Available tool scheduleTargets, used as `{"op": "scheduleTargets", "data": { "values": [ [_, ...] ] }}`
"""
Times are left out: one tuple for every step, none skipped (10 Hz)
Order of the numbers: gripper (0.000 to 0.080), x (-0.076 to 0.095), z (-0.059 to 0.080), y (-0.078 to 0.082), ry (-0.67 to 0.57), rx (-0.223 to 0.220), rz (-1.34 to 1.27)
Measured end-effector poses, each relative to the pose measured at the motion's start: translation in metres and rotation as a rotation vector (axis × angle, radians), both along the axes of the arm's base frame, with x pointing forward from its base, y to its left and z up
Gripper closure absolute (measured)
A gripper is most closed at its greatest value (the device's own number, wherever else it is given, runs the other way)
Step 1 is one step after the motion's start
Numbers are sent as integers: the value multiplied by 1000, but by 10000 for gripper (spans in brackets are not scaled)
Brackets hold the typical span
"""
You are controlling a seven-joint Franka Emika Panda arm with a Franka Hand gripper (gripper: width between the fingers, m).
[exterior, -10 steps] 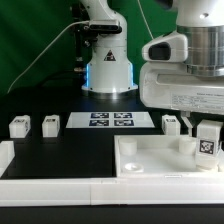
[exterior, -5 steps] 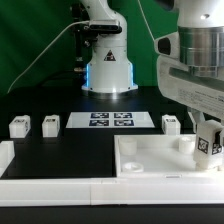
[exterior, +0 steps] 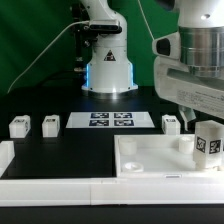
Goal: Assemble one leg
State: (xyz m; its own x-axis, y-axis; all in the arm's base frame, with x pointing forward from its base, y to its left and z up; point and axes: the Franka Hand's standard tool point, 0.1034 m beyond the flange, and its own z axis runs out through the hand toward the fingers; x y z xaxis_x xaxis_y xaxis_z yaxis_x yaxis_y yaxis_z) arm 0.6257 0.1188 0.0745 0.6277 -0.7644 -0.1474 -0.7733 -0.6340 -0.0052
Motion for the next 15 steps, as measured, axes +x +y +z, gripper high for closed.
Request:
{"op": "scheduleTargets", "data": {
  "values": [
    [160, 0, 0, -2, -10, 8, 101],
    [153, -1, 0, -3, -21, 19, 251],
    [153, -2, 0, -2, -29, 30, 387],
    [153, -2, 0, -2, -43, 42, 517],
    [150, -2, 0, -2, -55, 51, 622],
    [150, -2, 0, -3, -66, 56, 730],
    [150, -2, 0, -2, -74, 61, 810],
    [150, -2, 0, -2, -85, 70, 921],
    [150, -2, -1, -3, -90, 68, 1016],
    [150, -2, -1, -4, -93, 57, 1151],
    [150, -2, -1, -4, -94, 55, 1221],
    [150, -2, -1, -6, -103, 66, 1337],
    [150, -2, -1, -6, -103, 66, 1337],
    [150, -2, -1, -6, -103, 66, 1336],
    [247, -2, -1, -6, -103, 66, 1336]
  ]
}}
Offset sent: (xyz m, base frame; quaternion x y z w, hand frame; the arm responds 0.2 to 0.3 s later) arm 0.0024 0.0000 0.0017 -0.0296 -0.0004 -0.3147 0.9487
